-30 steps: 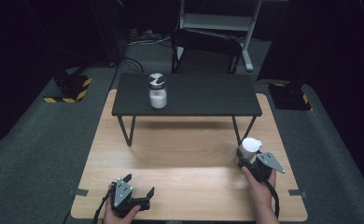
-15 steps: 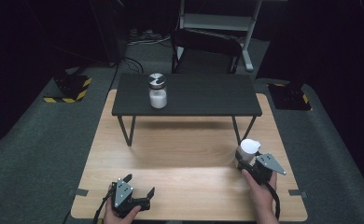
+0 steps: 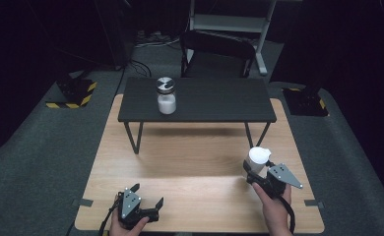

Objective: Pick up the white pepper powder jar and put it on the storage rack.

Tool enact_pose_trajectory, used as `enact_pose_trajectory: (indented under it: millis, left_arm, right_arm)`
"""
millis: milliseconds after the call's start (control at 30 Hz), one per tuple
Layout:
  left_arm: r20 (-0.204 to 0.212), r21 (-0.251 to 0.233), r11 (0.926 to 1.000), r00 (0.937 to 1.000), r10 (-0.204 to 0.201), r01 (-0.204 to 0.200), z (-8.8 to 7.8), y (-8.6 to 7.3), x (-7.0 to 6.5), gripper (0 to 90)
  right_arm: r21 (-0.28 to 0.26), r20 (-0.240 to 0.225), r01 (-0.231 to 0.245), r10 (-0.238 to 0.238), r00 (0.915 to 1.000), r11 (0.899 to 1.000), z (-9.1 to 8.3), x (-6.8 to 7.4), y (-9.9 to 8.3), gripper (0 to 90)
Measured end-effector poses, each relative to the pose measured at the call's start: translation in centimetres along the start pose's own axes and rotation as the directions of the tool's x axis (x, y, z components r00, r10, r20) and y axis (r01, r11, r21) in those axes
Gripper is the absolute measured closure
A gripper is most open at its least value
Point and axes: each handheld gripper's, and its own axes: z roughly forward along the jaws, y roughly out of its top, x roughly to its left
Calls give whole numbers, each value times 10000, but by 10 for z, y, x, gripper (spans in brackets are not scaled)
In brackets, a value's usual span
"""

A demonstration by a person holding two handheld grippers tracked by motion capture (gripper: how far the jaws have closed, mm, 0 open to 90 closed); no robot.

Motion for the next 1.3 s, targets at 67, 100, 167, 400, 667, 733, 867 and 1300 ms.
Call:
enact_pose_trajectory:
  millis: [67,100,167,400,667,733,867,1300]
  left_arm:
    - [5,-4,10000,10000,1,-1,0,0,0,6]
    - [8,-1,10000,10000,15,-15,0,0,0,6]
    - [12,12,10000,10000,4,-4,0,0,0,6]
    - [38,8,10000,10000,-13,13,0,0,1,6]
    - [70,-1,10000,10000,-43,43,1,0,0,6]
    - [71,0,10000,10000,9,-9,1,0,0,6]
    - [86,-55,10000,10000,-10,10,0,-1,0,6]
    - [113,-23,10000,9999,-5,6,1,0,0,6]
  right_arm:
    - [-62,-28,26,-26,10000,10000,-1,2,5,305]
    - [-64,6,45,-45,10000,10000,-2,4,10,305]
    - [-162,-17,-28,28,10000,9999,-3,5,16,305]
    - [-508,-95,-32,28,10000,9987,-7,10,38,305]
    - [-870,-221,-44,25,9998,9962,-8,17,62,304]
    - [-966,-241,-88,65,9997,9953,-8,18,69,304]
    - [-1129,-267,-98,68,9996,9936,-7,20,78,304]
    - [-1606,-290,-204,159,9995,9868,0,17,113,303]
